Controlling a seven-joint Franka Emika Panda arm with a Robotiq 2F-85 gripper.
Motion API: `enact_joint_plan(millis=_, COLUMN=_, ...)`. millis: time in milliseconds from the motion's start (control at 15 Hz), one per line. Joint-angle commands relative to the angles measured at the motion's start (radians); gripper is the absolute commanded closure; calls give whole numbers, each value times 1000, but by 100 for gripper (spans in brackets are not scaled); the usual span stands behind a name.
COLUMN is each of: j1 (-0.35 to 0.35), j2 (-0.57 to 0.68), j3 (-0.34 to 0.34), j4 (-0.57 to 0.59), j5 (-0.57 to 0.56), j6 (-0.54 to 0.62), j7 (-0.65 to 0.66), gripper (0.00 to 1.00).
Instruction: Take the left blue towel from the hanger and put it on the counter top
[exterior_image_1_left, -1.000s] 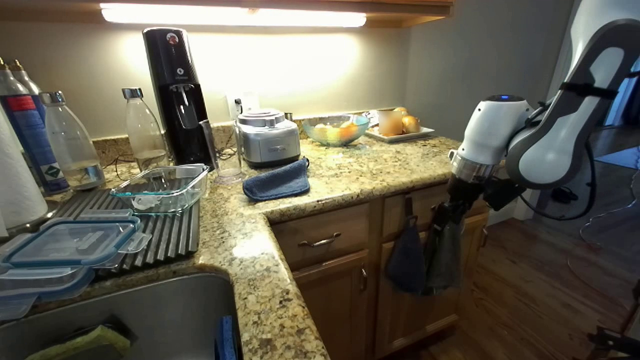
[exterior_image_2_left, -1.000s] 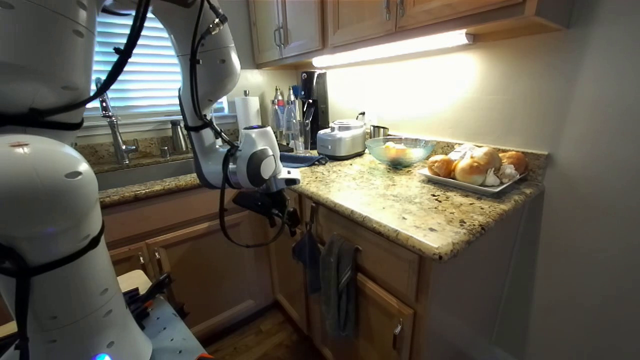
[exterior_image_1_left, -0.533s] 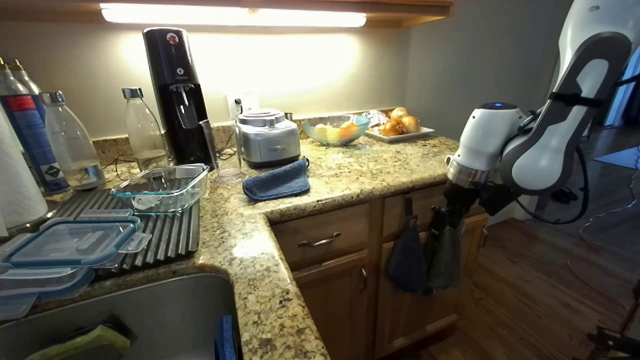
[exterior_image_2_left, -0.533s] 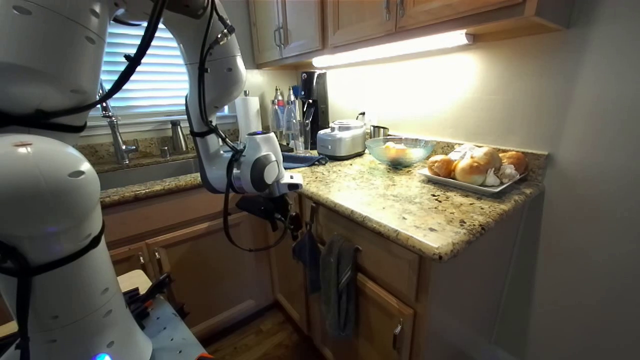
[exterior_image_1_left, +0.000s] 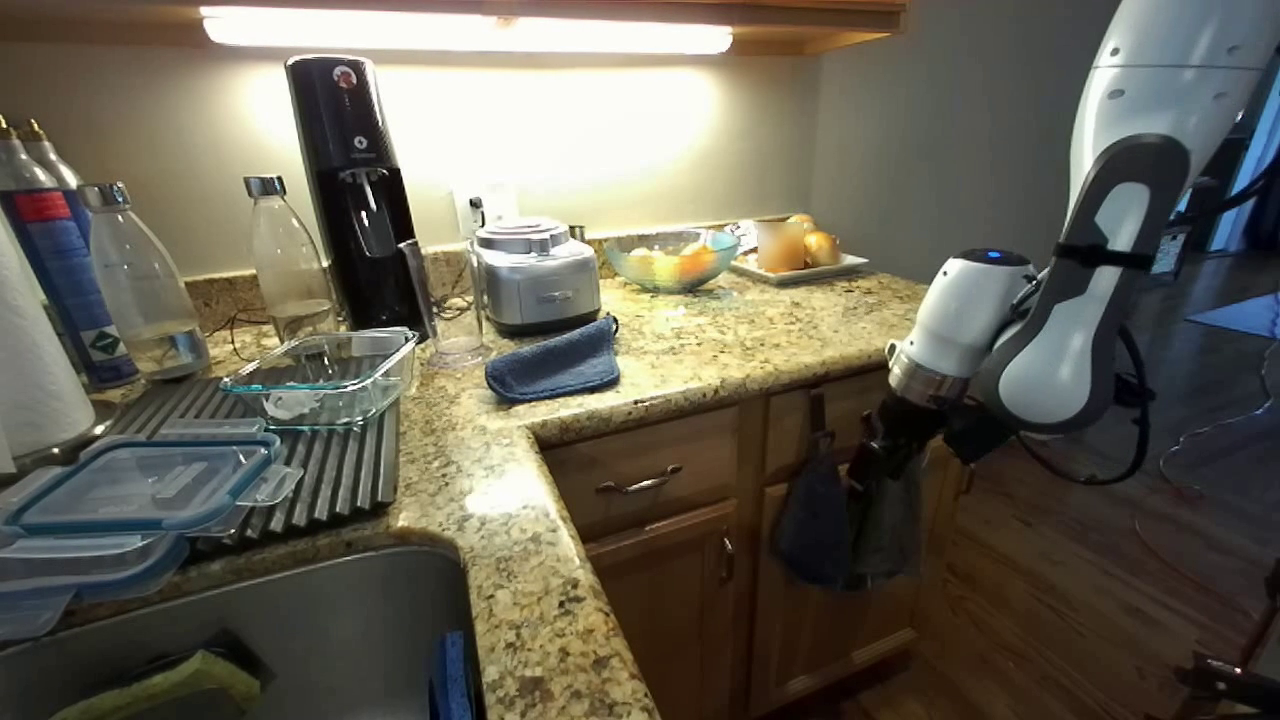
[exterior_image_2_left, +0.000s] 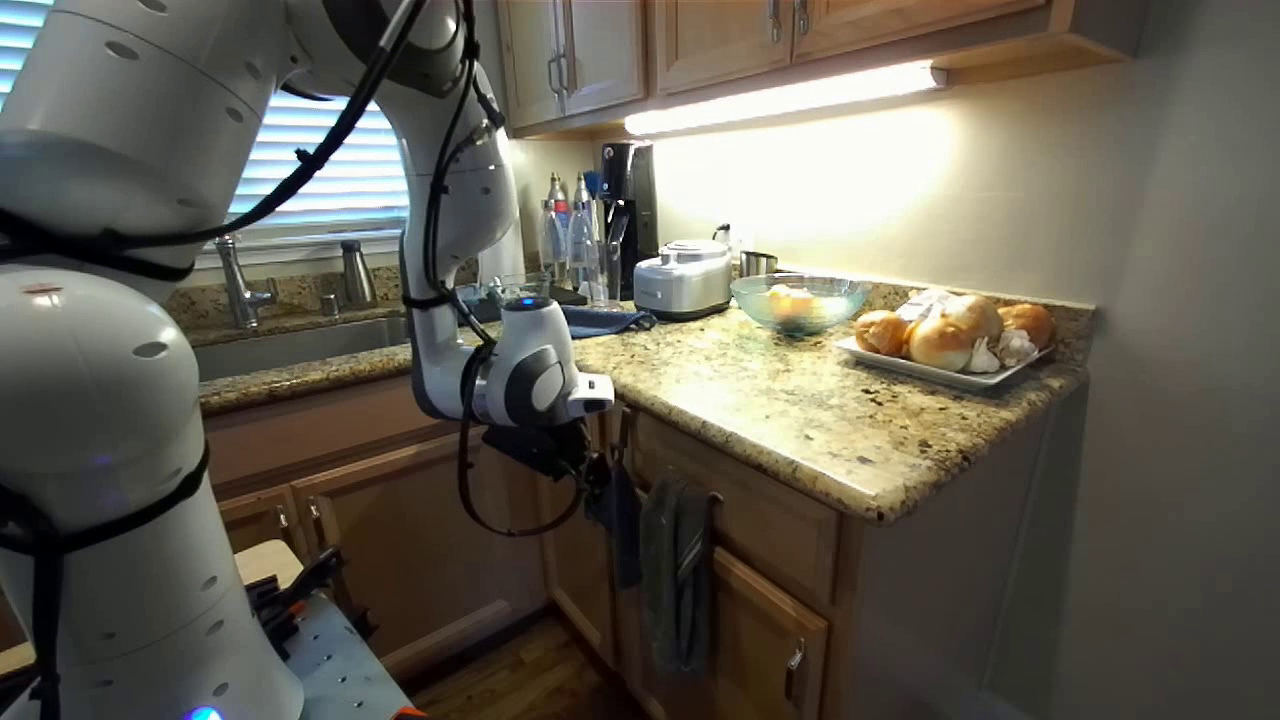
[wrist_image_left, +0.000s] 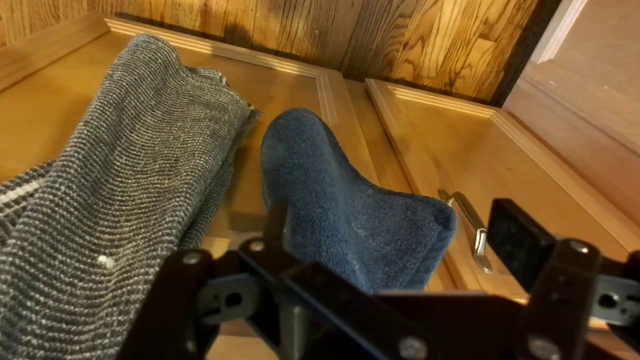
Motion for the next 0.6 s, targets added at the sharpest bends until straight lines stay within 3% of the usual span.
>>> enact_joint_plan(millis=0, j1=-35, j2=81, j3=35, j4=27, j5=94, j6=104, j7=-123, gripper=0)
enact_joint_plan(millis=533, j1=-75, j2=191, j3=48, j4=98, j5=113, j6=214, j7=-234, gripper=0)
